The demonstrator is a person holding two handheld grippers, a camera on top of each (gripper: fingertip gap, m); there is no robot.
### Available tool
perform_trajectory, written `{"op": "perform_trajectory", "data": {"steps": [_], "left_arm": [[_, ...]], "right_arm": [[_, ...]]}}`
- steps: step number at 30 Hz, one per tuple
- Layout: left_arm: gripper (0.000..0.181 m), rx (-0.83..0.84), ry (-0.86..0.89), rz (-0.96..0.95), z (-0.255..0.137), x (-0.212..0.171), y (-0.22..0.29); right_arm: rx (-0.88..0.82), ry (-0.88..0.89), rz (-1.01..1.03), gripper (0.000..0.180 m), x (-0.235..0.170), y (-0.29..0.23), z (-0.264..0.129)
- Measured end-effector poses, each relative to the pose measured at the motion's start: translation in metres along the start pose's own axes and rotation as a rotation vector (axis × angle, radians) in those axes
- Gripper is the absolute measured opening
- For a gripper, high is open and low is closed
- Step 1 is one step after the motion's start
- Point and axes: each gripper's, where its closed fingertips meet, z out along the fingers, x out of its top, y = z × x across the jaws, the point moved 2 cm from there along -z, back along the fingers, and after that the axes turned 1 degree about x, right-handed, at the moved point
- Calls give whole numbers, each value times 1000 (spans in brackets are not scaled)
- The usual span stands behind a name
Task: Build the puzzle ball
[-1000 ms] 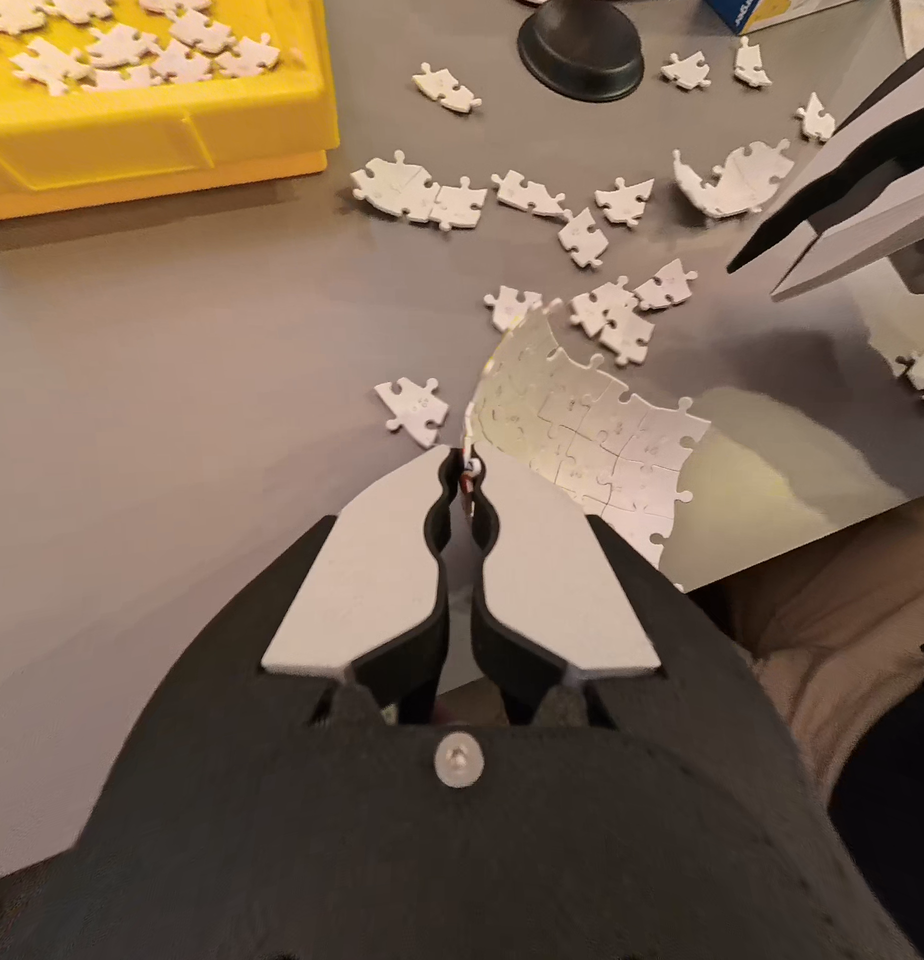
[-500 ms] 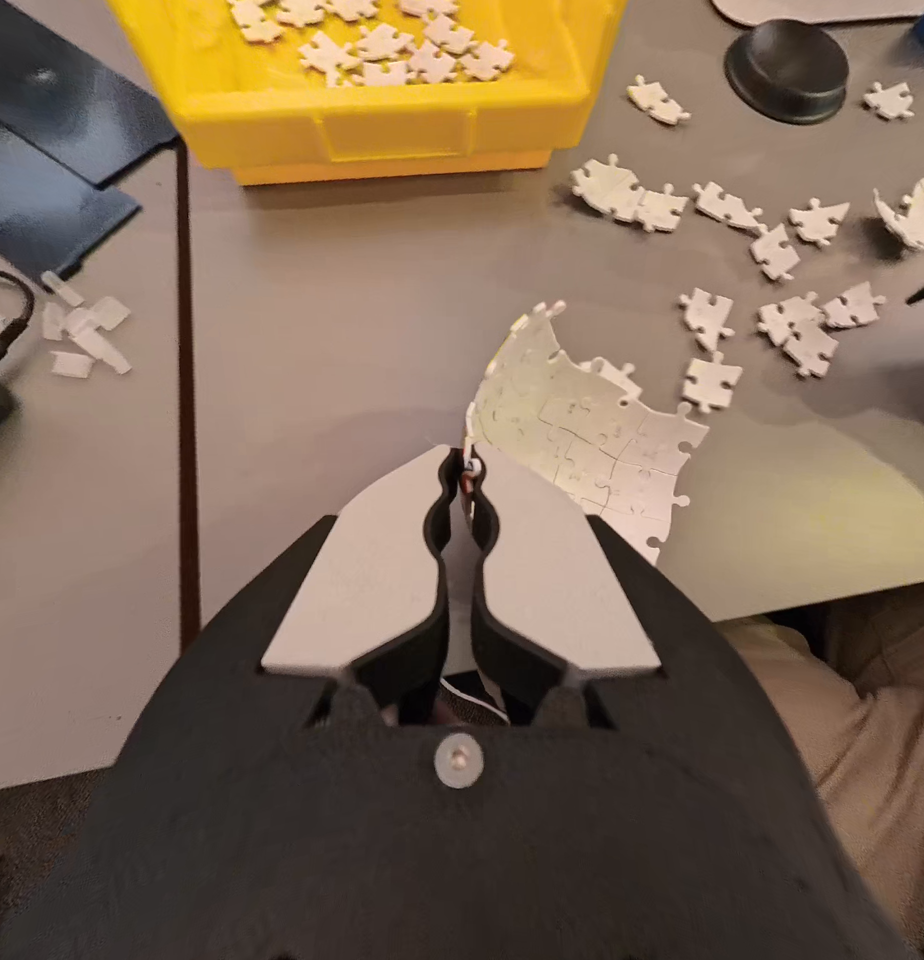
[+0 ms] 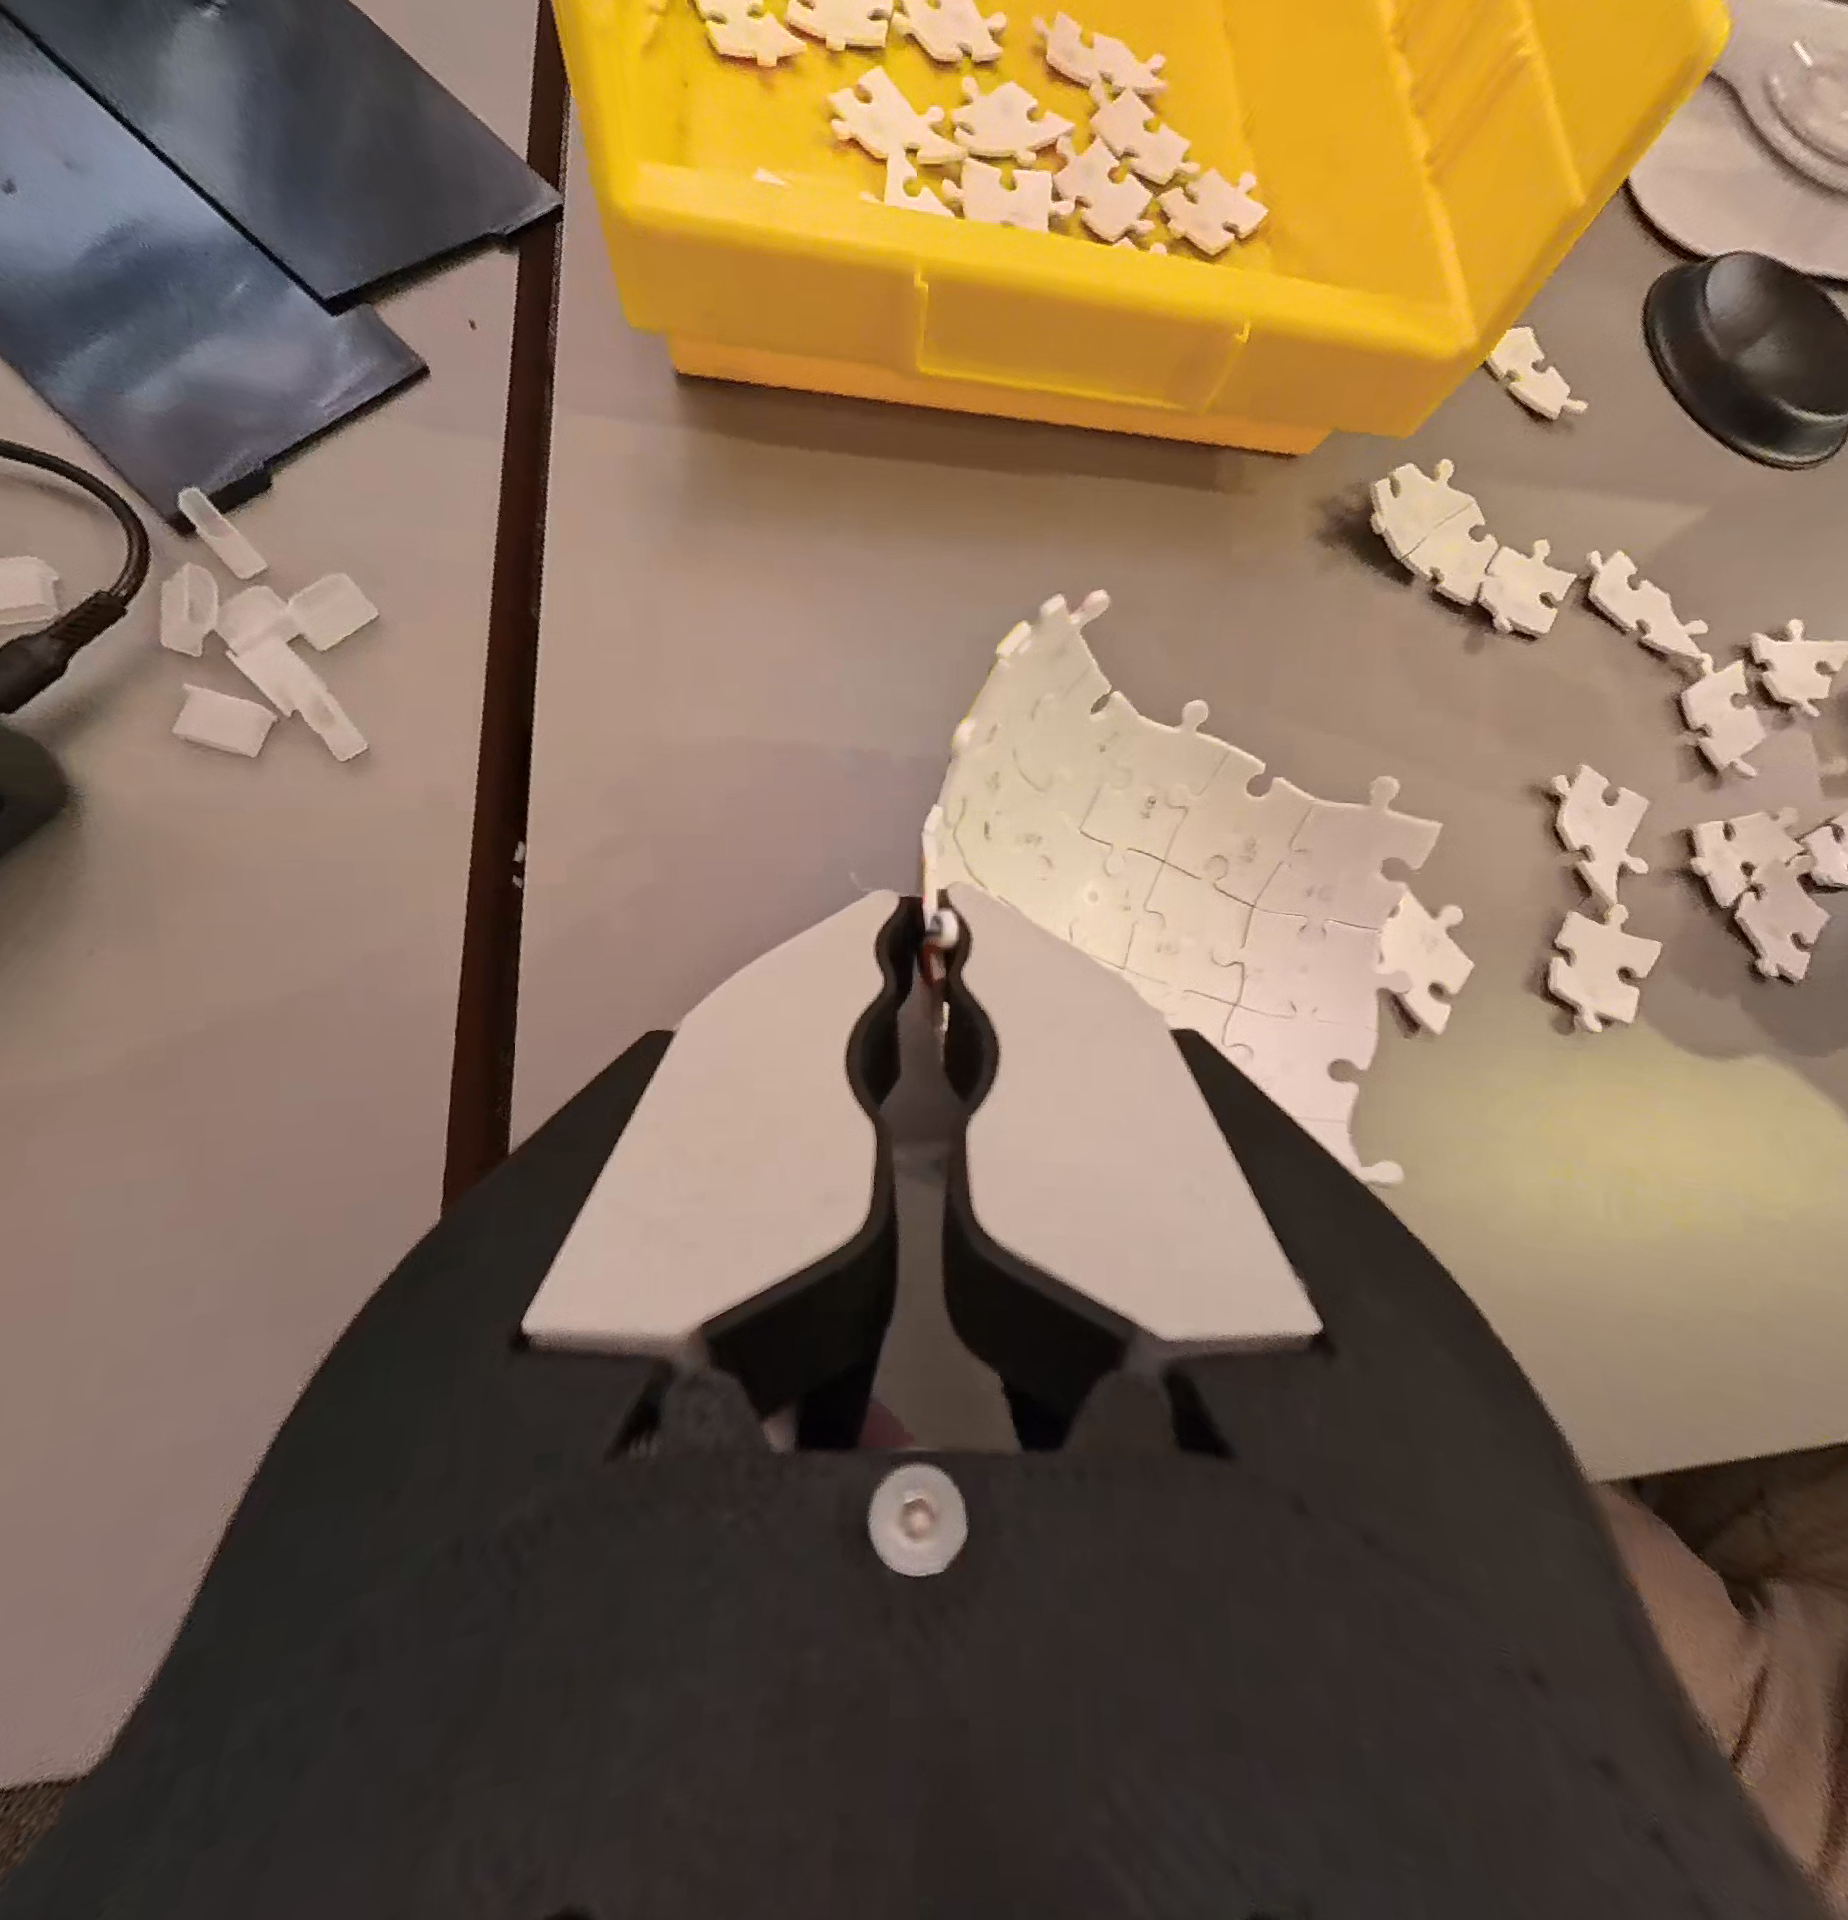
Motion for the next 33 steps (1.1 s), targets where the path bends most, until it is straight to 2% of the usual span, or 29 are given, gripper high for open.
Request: {"op": "perform_trajectory", "data": {"steps": [12,20,23,27,33], "left_arm": [[26,-24,54,-36,-8,3,7],[47,36,146,-8,-34,10,12],[47,70,236,41,-49,23,21],[43,37,313,115,-56,37,54],[36,-142,333,150,-47,36,119]], "right_arm": [[-49,14,-8,35,-2,10,-14],[-94,29,-47,40,0,16,-16],[-122,51,-71,40,5,19,-16],[-179,72,-113,39,12,23,-17],[-246,110,-105,36,18,35,-28]]}}
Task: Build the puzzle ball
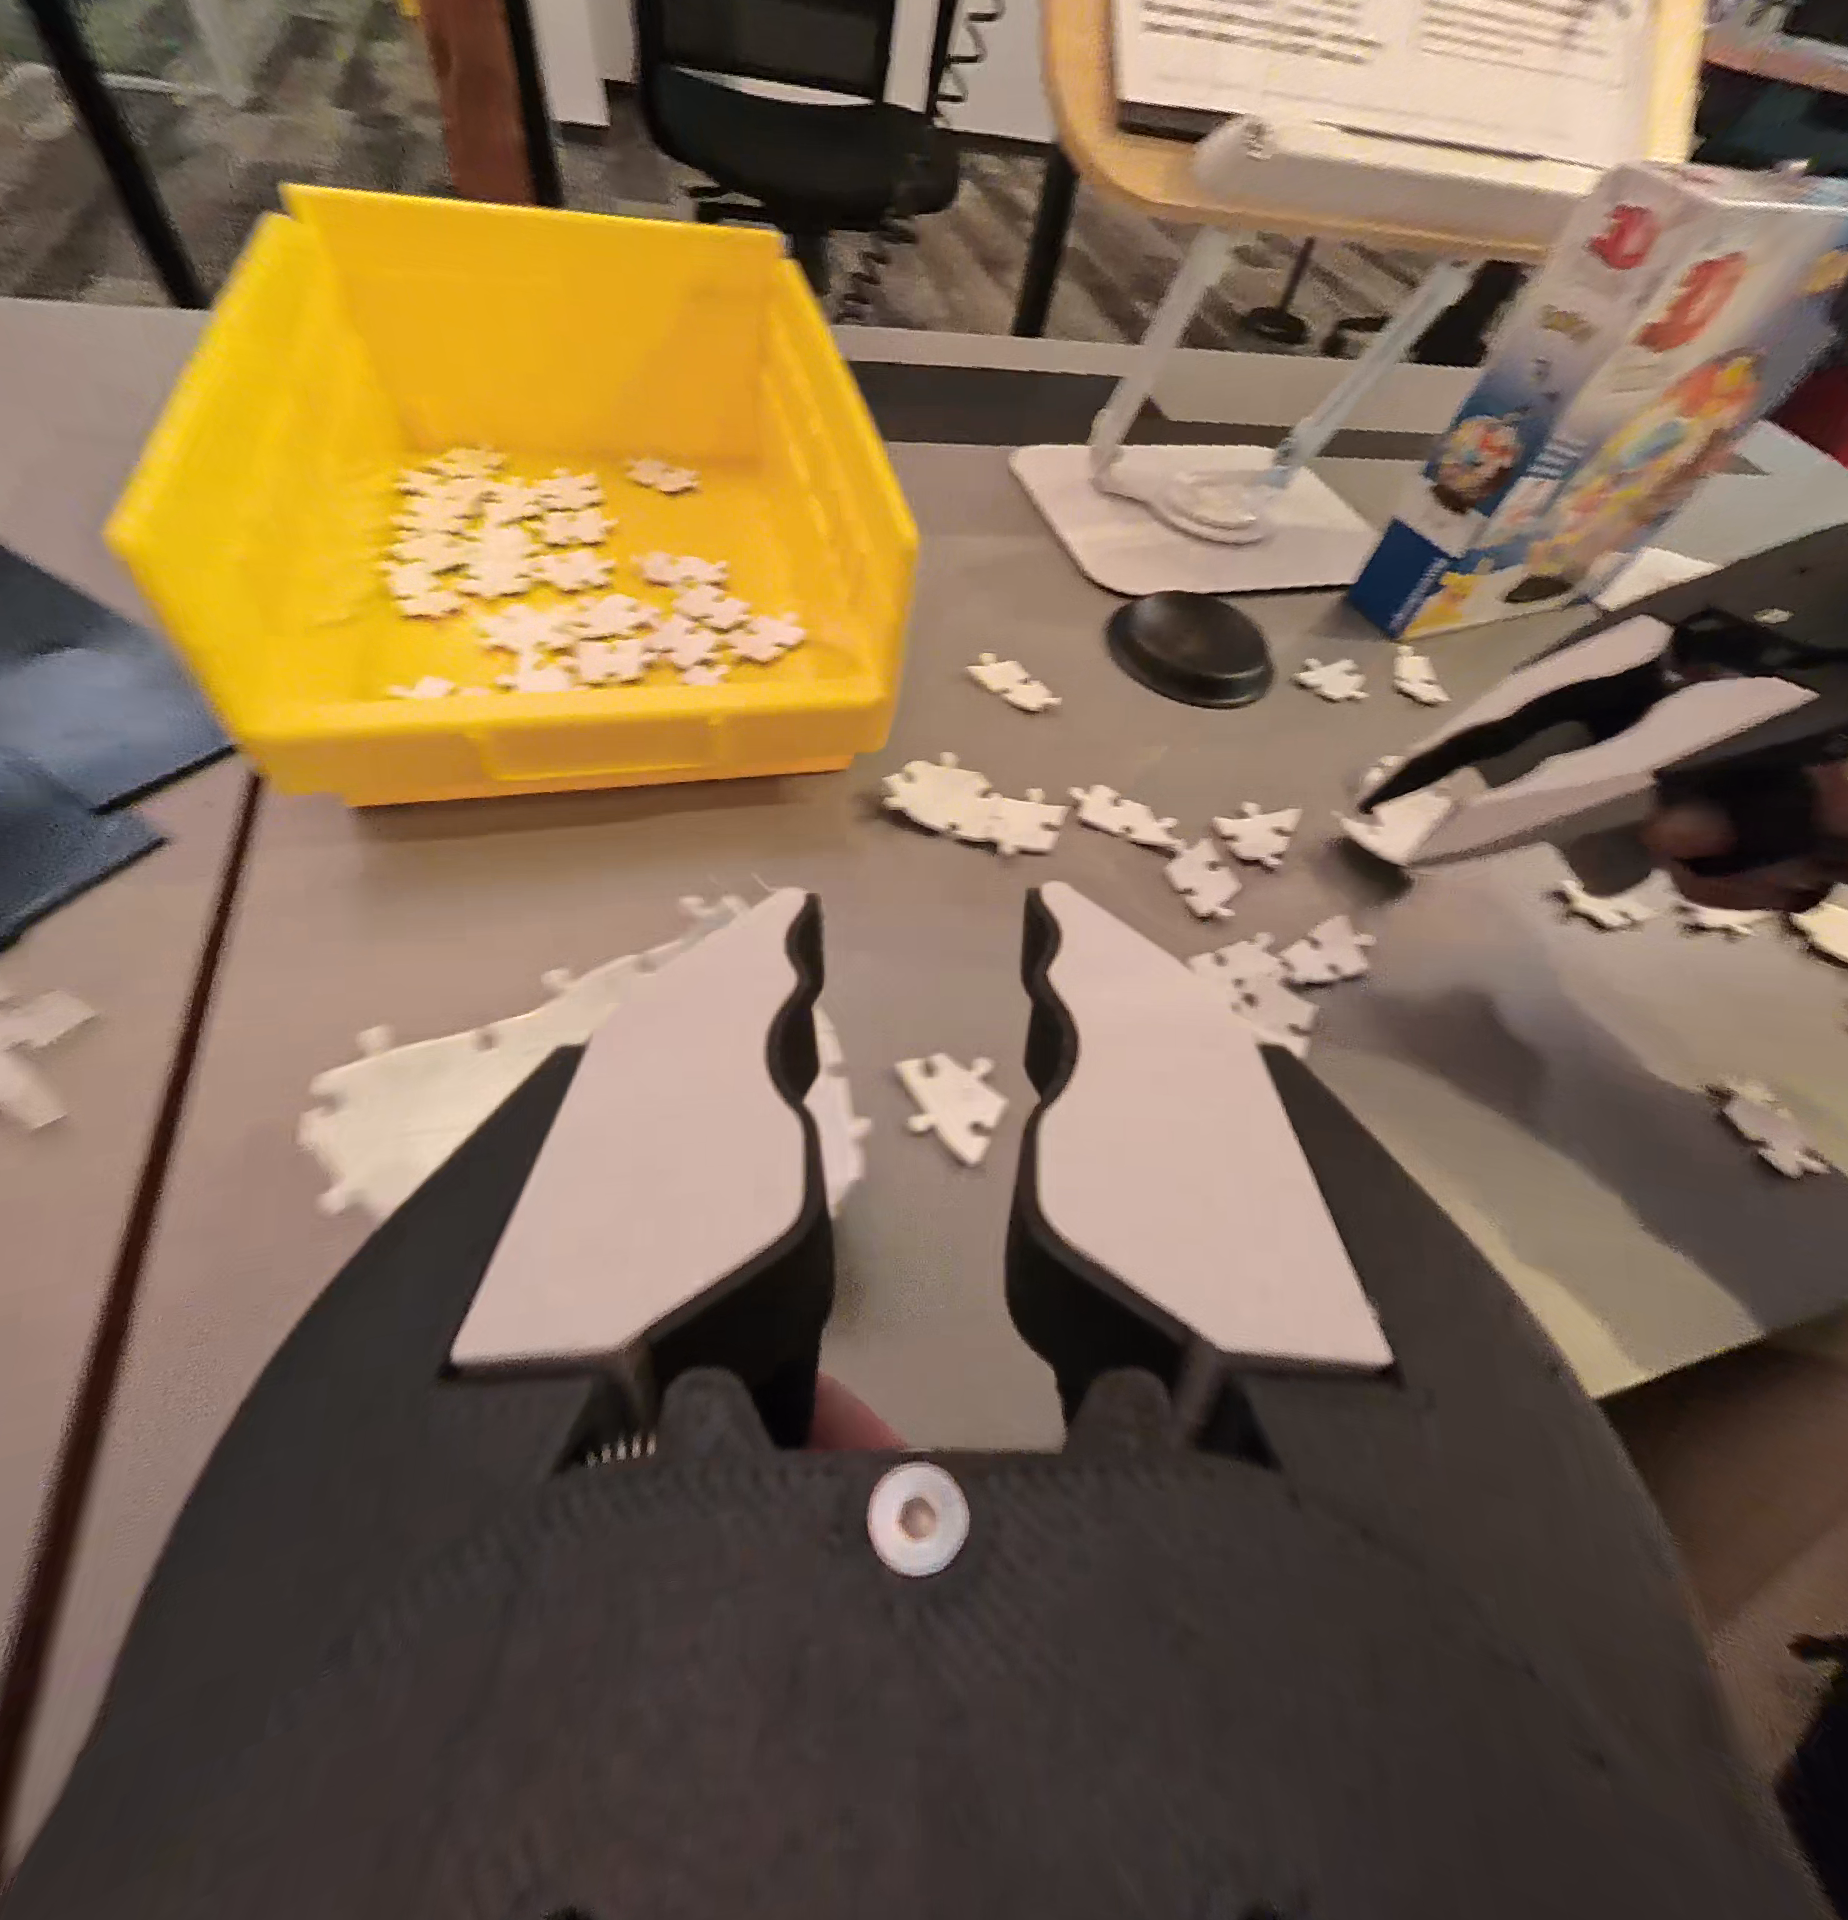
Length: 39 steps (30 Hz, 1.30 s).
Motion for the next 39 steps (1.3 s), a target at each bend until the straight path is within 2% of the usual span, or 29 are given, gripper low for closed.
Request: {"op": "perform_trajectory", "data": {"steps": [4,9,11,14,18,27,29,35,39], "left_arm": [[33,-93,-27,65,17,-10,40],[32,-204,-113,229,40,-41,86],[32,-240,-147,280,44,-53,95],[31,-317,-164,248,45,-61,106],[30,-341,-183,291,45,-68,108],[30,-381,-197,344,38,-72,109],[30,-383,-198,351,37,-73,108],[30,-402,-199,355,36,-73,110],[30,-410,-200,371,34,-74,112]], "right_arm": [[-50,2,18,34,-3,13,-5],[-90,-11,10,30,-6,21,-7],[-109,-19,-3,24,-7,23,-5],[-153,-44,-52,12,-4,27,0],[-167,-85,-137,0,14,28,15],[-118,-297,-231,0,24,45,79],[-95,-301,-204,0,28,48,83],[-163,-309,-201,0,44,82,86],[-137,-271,-201,0,57,77,74]]}}
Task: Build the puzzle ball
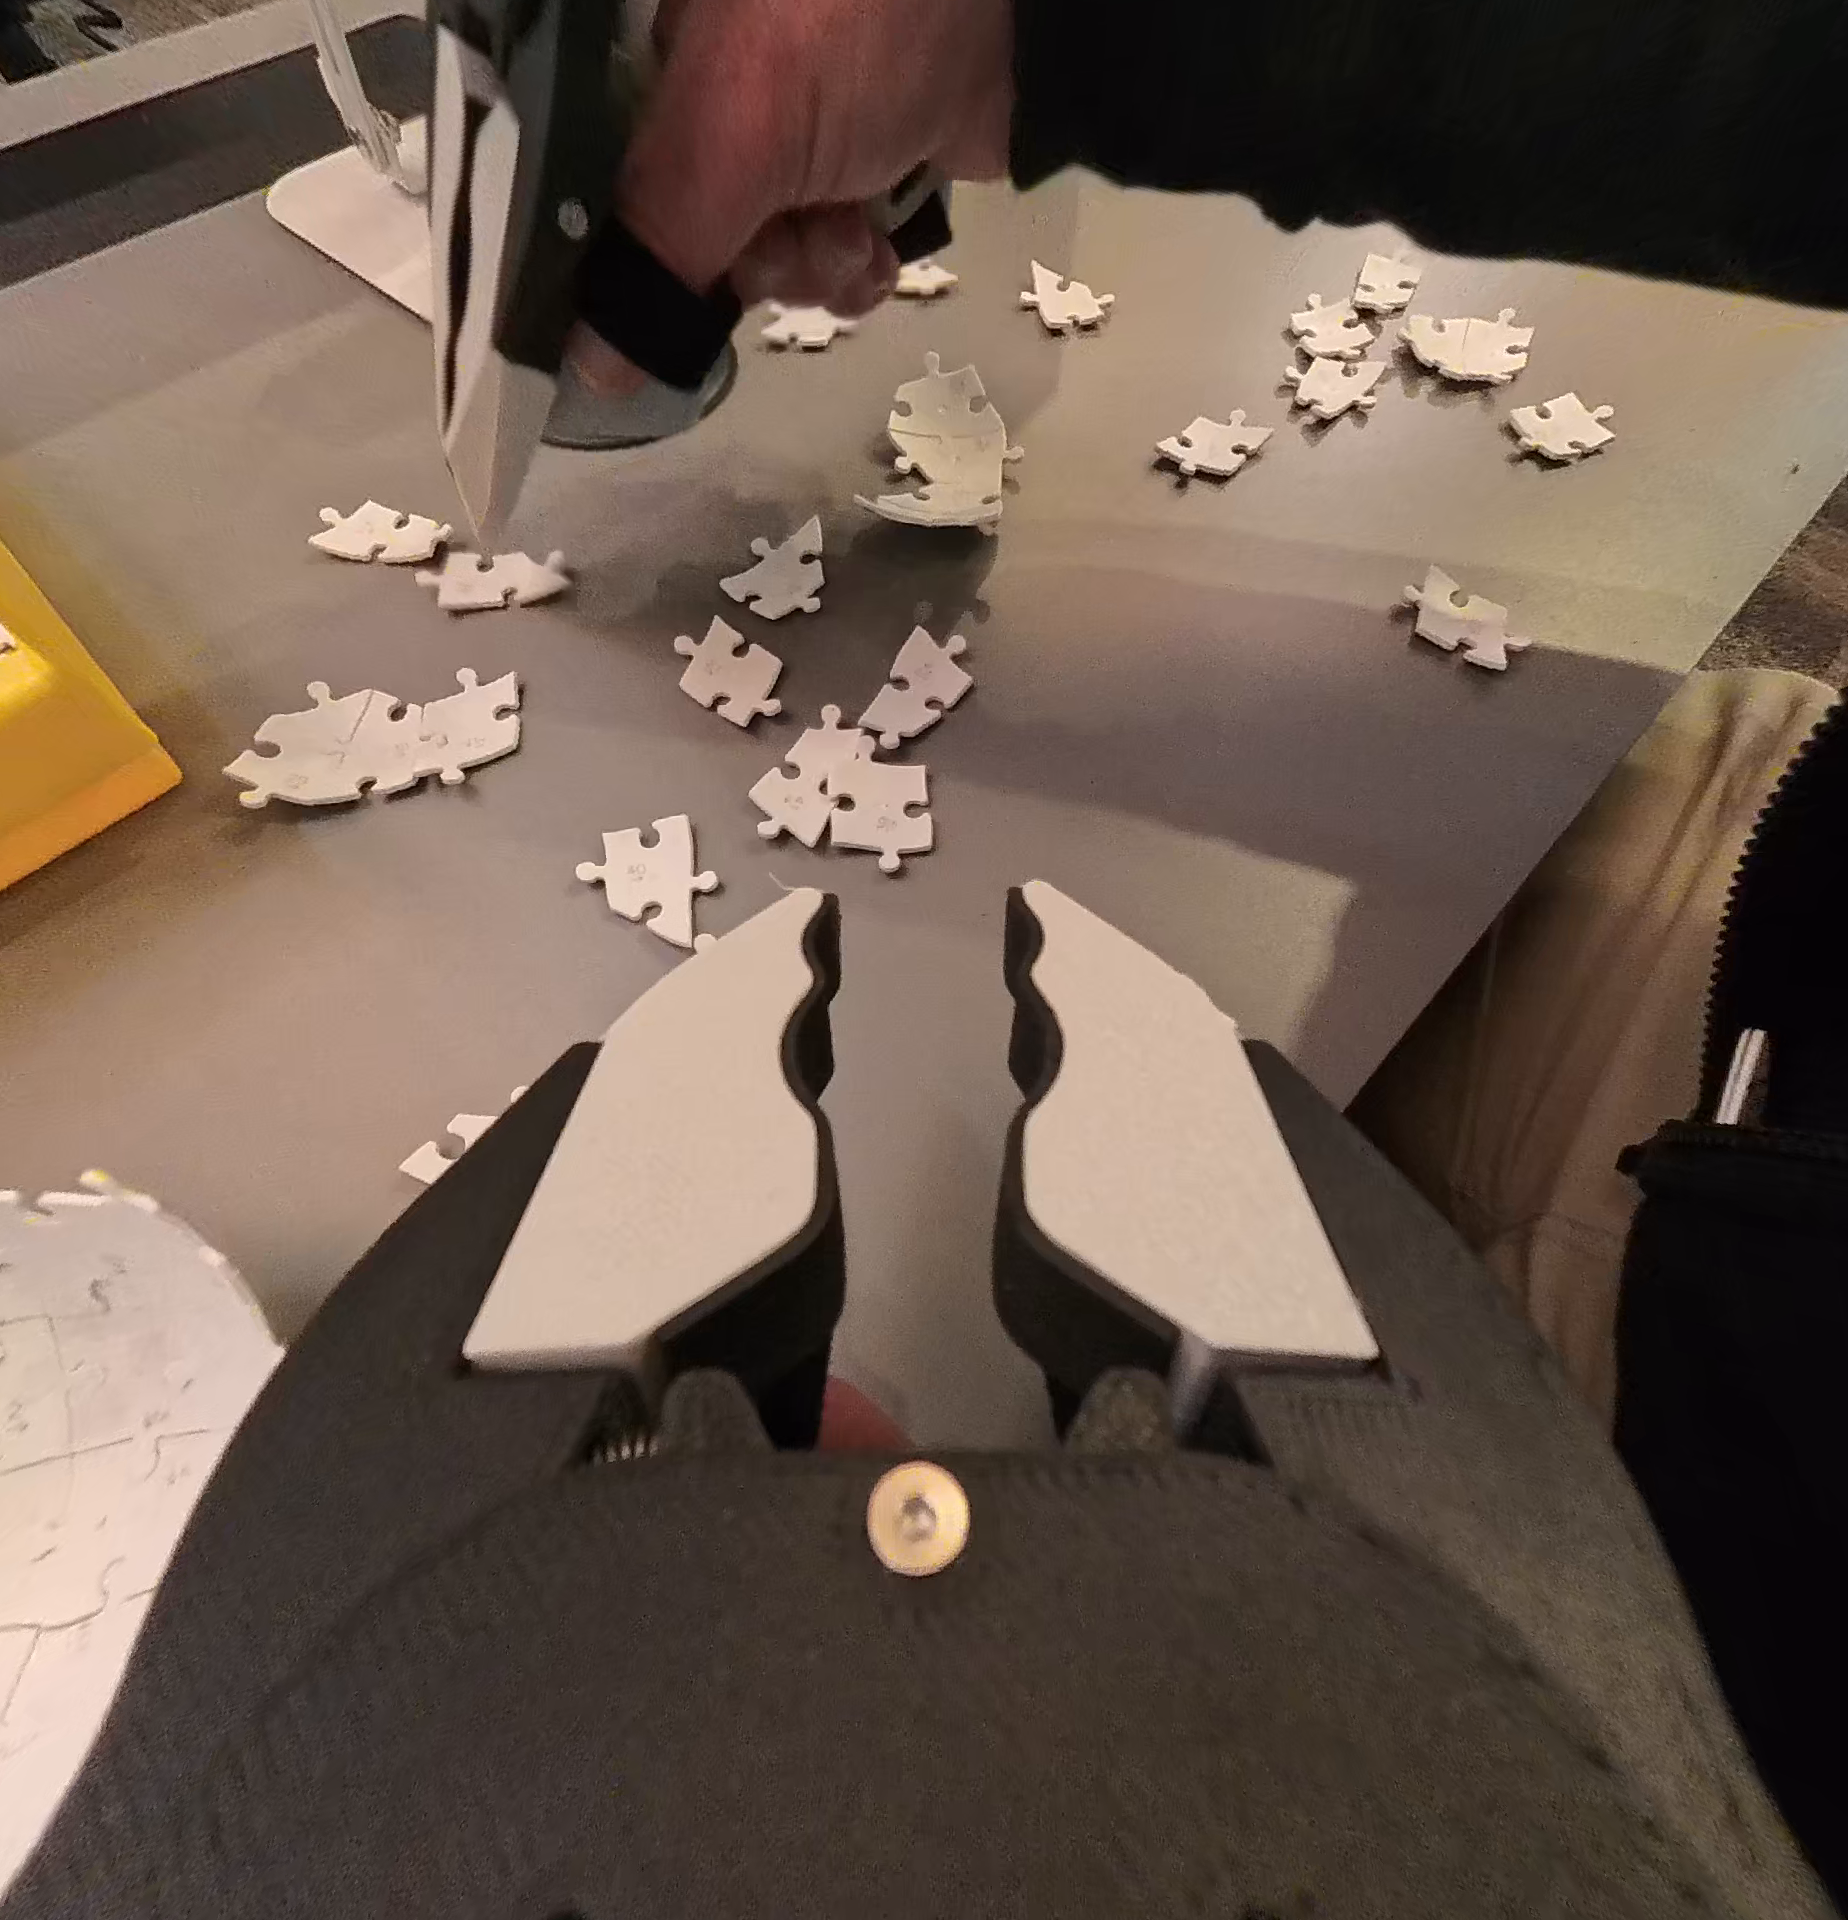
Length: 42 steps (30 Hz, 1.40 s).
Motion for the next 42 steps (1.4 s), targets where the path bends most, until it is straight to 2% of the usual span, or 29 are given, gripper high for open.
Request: {"op": "perform_trajectory", "data": {"steps": [5,10,14,20,27,32,33,35,37,42], "left_arm": [[30,-15,-6,-1,2,-1,2],[30,-18,-25,13,4,-4,4],[30,-14,-28,17,5,-4,4],[30,5,-31,27,7,-4,2],[30,36,-27,-17,16,-1,-7],[32,123,-62,-25,28,3,-22],[32,142,-82,-11,34,3,-26],[32,168,-110,17,45,6,-33],[33,159,-162,12,58,3,-38],[26,123,-272,26,87,-5,-43]], "right_arm": [[172,-34,-9,1,-14,-38,-15],[169,-109,-58,34,-34,-55,-11],[139,-130,-82,29,-43,-57,-4],[135,-69,-68,0,-40,-60,-1],[142,-34,-71,0,-46,-68,-6],[145,1,-57,0,-49,-75,-16],[121,3,-49,3,-49,-73,-17],[103,-15,-41,28,-52,-71,-18],[117,-38,-59,34,-57,-76,-16],[94,-29,-92,23,-56,-78,-11]]}}
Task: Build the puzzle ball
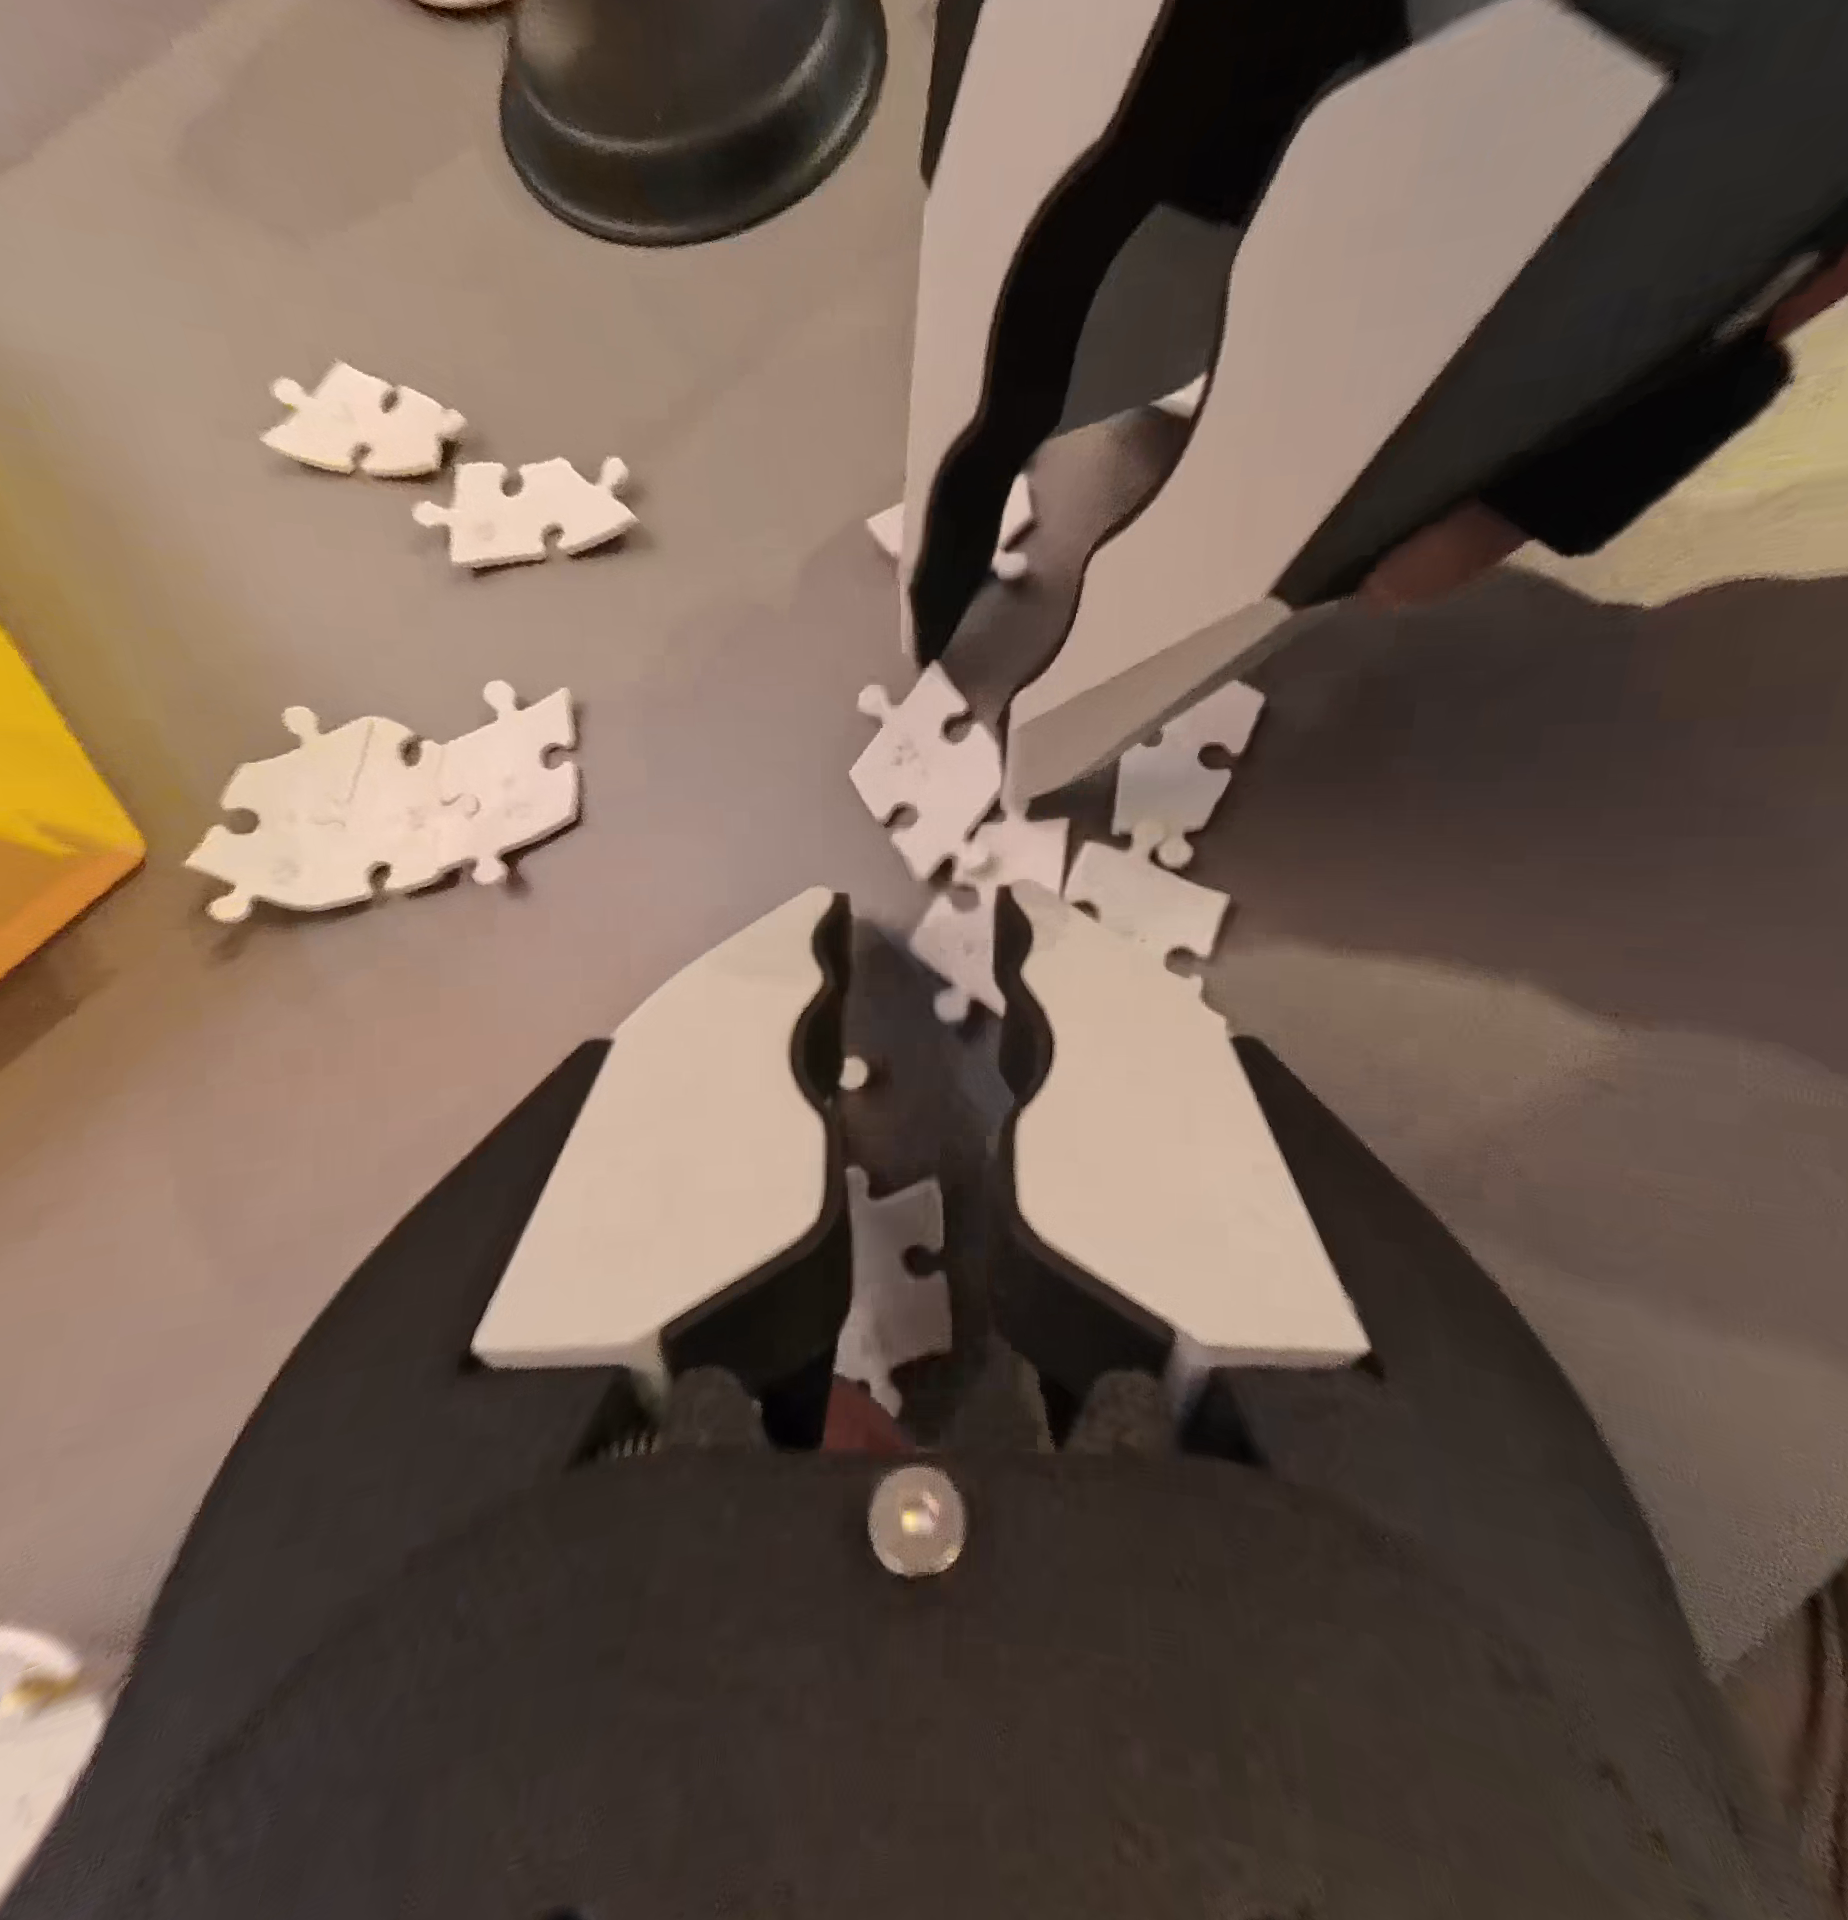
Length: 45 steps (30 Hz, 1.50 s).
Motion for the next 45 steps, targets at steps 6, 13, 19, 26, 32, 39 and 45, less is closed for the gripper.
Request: {"op": "perform_trajectory", "data": {"steps": [6,13,19,26,32,39,45], "left_arm": [[20,-50,21,-52,6,5,0],[25,-30,23,-37,2,9,-14],[24,-120,-46,-29,11,6,-12],[24,-117,-21,-25,11,6,-12],[23,-97,-3,7,11,7,-12],[16,-148,69,3,5,18,-11],[8,-278,192,-92,-14,52,-3]], "right_arm": [[26,52,-2,1,6,-6,5],[29,59,16,5,6,-4,-2],[32,64,89,28,6,2,4],[114,93,197,8,11,9,7],[208,172,236,0,19,6,-3],[221,178,145,0,24,0,-19],[241,116,32,0,30,3,-60]]}}
